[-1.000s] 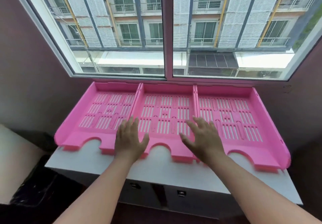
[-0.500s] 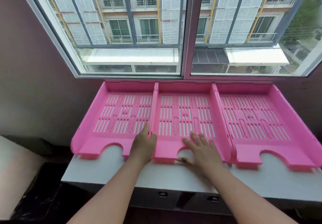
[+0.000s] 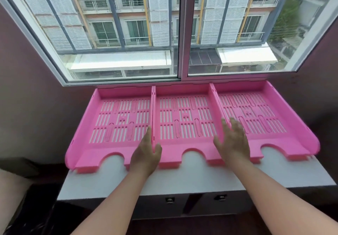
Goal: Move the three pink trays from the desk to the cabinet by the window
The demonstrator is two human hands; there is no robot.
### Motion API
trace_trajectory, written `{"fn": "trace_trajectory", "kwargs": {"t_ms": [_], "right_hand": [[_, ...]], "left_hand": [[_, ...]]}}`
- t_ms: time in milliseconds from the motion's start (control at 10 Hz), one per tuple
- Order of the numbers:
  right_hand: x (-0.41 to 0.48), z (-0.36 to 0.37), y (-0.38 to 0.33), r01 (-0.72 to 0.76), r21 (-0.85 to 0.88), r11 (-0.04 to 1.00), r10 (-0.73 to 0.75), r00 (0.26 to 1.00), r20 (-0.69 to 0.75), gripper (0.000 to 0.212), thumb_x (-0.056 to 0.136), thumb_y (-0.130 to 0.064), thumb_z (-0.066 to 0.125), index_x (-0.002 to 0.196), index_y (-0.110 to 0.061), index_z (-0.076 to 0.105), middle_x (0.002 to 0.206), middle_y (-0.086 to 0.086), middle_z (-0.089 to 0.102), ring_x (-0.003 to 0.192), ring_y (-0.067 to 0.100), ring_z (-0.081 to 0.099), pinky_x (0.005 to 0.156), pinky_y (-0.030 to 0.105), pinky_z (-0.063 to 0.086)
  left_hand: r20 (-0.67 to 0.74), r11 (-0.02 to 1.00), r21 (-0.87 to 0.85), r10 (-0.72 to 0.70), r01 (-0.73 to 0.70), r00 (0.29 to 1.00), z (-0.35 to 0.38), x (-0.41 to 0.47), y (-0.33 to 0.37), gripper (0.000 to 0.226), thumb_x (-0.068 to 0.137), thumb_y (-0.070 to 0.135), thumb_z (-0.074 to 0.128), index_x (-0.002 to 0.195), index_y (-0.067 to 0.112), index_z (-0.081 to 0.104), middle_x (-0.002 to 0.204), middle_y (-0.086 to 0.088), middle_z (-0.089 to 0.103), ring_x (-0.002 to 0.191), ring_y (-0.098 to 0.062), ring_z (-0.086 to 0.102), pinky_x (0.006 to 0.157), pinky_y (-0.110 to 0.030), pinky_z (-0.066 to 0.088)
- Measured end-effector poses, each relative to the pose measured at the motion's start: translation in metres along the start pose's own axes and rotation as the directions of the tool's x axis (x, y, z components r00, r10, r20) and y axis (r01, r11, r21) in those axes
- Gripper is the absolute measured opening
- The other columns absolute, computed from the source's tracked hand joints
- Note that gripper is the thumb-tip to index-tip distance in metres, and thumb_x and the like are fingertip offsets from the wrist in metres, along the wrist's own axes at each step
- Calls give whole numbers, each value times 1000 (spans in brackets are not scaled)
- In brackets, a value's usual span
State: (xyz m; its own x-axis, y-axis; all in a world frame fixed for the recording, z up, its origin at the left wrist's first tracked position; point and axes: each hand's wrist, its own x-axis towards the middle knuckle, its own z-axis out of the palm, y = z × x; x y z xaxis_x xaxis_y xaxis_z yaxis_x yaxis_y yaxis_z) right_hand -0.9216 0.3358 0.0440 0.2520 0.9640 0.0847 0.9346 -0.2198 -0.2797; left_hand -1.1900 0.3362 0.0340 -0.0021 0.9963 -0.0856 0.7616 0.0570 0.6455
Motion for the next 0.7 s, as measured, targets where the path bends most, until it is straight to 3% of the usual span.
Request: {"fn": "trace_trajectory", "kwargs": {"t_ms": [100, 200, 300, 500, 600, 700], "right_hand": [[7, 1, 6, -144, 250, 957, 114, 985, 132, 67, 96, -17, 51, 156, -20, 20, 160, 7, 28, 134, 30, 46, 98, 47, 51], [13, 8, 12, -165, 325, 931, 129, 983, 129, 68, 96, -1, 43, 156, -22, 19, 158, 8, 32, 65, 19, 60, 47, 30, 47], [14, 7, 12, -177, 305, 936, 140, 981, 137, 67, 97, 1, 39, 157, -20, 17, 159, 8, 31, 57, 20, 56, 46, 36, 47], [14, 2, 10, -207, 326, 922, 156, 972, 175, 67, 98, -1, 30, 157, -26, 11, 156, 8, 35, 63, 11, 51, 46, 24, 33], [14, -4, 9, -184, 321, 929, 113, 967, 229, 70, 98, -2, 36, 158, -23, 5, 162, 6, 23, 83, 20, 55, 57, 26, 43], [9, -18, 9, -151, 295, 944, 64, 956, 285, 79, 98, -20, 52, 158, -16, 0, 165, 7, 14, 138, 31, 40, 105, 42, 42]], "left_hand": [[-14, 999, -36, -10, 10, 1000, 9, 4, -5, 71, 100, 24, 41, 159, 28, 2, 164, -4, 27, 71, -14, 67, 49, -23, 51], [3, 999, -42, -11, 11, 1000, 13, 10, -12, 72, 100, 24, 40, 159, 31, 1, 164, -7, 28, 59, -16, 61, 43, -24, 47], [5, 998, -63, -23, 23, 1000, 14, 10, -13, 71, 100, 24, 39, 159, 35, 0, 164, -5, 28, 49, -11, 51, 42, -21, 44], [-39, 999, -40, -33, 31, 999, 16, 10, -9, 68, 101, 24, 39, 159, 33, 4, 164, -3, 28, 45, -6, 44, 41, -22, 47], [-2, 997, -47, -65, 65, 998, 11, 10, -3, 69, 102, 28, 39, 159, 35, 1, 164, -3, 28, 50, -9, 52, 45, -29, 54], [-10, 996, 44, -76, 76, 997, 1, 2, 5, 75, 100, 46, 42, 158, 33, -4, 162, -6, 32, 105, -27, 69, 80, -44, 61]]}}
